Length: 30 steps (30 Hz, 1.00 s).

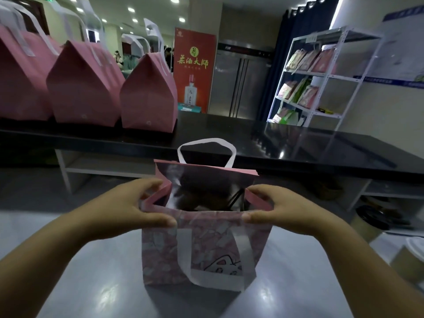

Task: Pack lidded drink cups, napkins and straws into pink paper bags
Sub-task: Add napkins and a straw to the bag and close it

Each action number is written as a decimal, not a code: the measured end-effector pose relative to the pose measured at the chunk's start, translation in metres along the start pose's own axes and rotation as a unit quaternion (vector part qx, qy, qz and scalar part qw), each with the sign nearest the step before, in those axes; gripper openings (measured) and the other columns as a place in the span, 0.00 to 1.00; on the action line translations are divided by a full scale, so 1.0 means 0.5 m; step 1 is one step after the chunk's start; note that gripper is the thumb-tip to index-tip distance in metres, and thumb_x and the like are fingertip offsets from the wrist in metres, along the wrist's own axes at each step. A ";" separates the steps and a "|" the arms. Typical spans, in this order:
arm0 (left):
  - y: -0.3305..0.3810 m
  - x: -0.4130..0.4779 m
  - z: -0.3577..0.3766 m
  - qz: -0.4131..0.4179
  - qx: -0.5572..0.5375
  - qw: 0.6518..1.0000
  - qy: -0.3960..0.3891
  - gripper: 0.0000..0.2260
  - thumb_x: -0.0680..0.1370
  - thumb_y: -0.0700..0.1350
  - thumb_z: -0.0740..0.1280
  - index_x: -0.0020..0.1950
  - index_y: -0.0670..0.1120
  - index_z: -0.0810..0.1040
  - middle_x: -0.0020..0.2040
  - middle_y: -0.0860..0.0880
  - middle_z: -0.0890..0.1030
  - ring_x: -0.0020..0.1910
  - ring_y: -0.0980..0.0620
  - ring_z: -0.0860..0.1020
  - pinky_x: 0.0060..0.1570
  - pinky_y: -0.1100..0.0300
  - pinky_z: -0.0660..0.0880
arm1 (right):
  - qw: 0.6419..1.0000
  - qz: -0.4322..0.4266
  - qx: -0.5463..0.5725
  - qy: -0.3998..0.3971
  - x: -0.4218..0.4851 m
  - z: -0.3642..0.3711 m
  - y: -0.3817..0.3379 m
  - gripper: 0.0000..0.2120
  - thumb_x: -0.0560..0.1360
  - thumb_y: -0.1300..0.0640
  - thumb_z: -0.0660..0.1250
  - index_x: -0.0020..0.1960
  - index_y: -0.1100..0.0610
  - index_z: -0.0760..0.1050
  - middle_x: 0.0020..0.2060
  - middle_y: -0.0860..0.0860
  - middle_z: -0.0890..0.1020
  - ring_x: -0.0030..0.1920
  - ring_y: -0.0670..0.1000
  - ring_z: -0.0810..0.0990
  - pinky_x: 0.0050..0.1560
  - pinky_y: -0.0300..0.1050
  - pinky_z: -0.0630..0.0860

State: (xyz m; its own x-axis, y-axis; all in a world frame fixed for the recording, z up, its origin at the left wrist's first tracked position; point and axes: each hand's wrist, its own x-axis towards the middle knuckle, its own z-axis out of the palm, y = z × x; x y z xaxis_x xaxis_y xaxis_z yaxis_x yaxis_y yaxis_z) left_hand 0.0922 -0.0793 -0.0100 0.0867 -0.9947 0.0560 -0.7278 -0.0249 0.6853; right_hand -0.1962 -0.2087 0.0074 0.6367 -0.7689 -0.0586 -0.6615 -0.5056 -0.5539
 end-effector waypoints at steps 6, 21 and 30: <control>0.003 0.021 0.003 0.012 0.047 0.999 0.000 0.27 0.64 0.55 0.74 0.59 0.64 0.67 0.49 0.68 0.70 0.45 0.65 0.74 0.36 0.73 0.71 | 1.000 0.006 0.010 -0.005 0.011 0.001 0.008 0.23 0.65 0.48 0.76 0.56 0.39 0.71 0.50 0.36 0.75 0.50 0.43 0.77 0.42 0.34 0.77; 0.028 0.035 0.071 0.036 0.344 0.921 0.182 0.11 0.74 0.55 0.61 0.55 0.64 0.73 0.48 0.52 0.52 0.52 0.49 0.52 0.53 0.54 0.56 | 0.929 -0.072 -0.315 0.180 0.024 0.060 -0.012 0.16 0.73 0.55 0.68 0.59 0.42 0.74 0.48 0.47 0.55 0.50 0.50 0.53 0.54 0.45 0.56; 0.019 0.061 0.023 0.067 0.334 0.939 0.055 0.11 0.75 0.54 0.63 0.55 0.67 0.70 0.67 0.59 0.65 0.67 0.55 0.61 0.69 0.47 0.50 | 0.942 -0.099 -0.296 0.123 0.033 0.030 -0.007 0.15 0.74 0.51 0.66 0.60 0.41 0.72 0.60 0.41 0.73 0.58 0.47 0.71 0.59 0.50 0.56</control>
State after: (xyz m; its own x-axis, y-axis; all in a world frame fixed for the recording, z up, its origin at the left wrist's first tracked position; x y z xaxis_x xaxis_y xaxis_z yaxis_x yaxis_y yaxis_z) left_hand 0.0798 -0.1108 -0.0102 0.0074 -0.9777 0.2098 -0.9981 0.0056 0.0612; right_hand -0.1775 -0.2139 -0.0039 0.7080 -0.6667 0.2329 -0.6904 -0.7228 0.0302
